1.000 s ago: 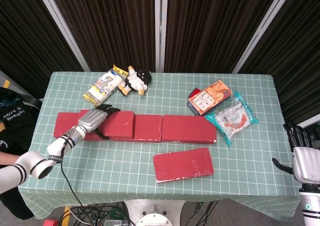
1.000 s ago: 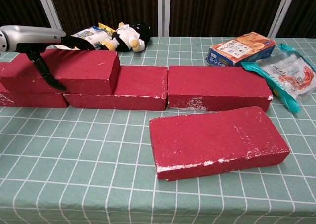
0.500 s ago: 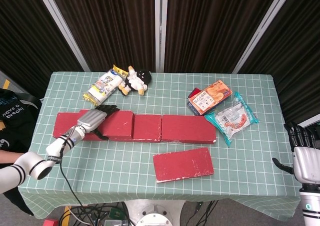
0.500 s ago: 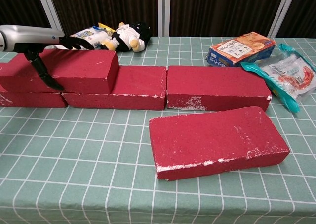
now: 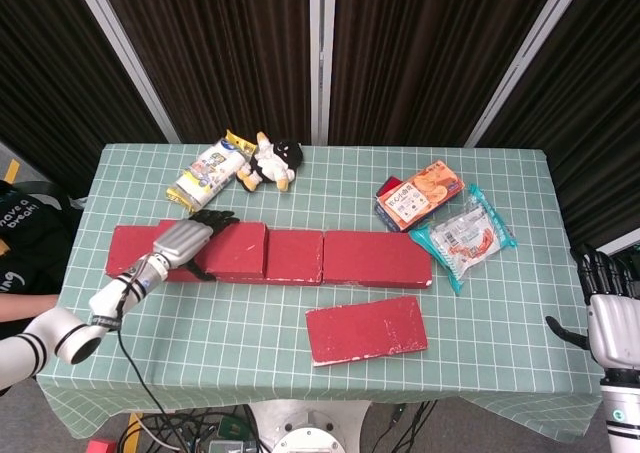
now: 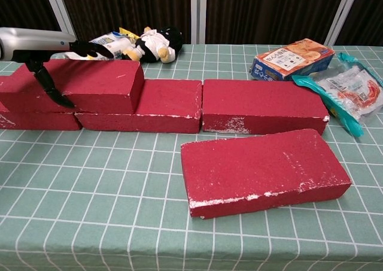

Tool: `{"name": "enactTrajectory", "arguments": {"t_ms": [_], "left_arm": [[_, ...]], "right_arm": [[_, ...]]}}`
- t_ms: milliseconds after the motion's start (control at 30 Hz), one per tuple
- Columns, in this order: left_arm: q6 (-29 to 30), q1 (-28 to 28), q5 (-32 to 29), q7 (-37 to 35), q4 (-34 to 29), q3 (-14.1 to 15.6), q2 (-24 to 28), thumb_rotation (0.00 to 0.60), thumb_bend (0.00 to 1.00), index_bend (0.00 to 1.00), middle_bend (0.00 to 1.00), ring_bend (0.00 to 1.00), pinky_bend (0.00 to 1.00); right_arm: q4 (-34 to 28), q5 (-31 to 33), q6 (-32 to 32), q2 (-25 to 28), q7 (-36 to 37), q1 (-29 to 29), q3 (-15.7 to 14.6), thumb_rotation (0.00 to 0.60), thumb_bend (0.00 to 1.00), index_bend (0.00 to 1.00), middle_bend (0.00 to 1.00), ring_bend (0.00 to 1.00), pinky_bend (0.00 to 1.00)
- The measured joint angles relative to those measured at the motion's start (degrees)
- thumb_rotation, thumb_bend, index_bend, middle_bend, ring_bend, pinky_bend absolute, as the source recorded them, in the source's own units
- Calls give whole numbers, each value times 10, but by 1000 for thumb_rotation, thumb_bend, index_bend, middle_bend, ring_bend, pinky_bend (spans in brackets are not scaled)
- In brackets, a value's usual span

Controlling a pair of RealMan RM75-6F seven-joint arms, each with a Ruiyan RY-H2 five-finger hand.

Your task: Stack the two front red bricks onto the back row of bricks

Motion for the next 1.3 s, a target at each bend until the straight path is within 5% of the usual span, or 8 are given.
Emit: {"name": "enactTrajectory", "arguments": {"t_ms": [333,567,967,1300], "left_arm": [[82,49,6,40,-106,8,78,600,0,62,0,0,0],[206,142,-23,171,-194,21,122,600,0,61,0,0,0],[434,324,-46,274,-204,44,86,600,0,61,0,0,0],[493,401,-43,282,-171,53,37,600,0,61,0,0,0]], "right_arm": [[-3,-6,-2,11,-1,0,-2,600,70,0,0,0,0],[-15,-37,-17,36,7,15,-6,600,70,0,0,0,0],[-55,-142,-69,71,19,60,-31,600,0,0,0,0,0],[-125,-204,-197,52,-35,123,-67,600,0,0,0,0,0]]}}
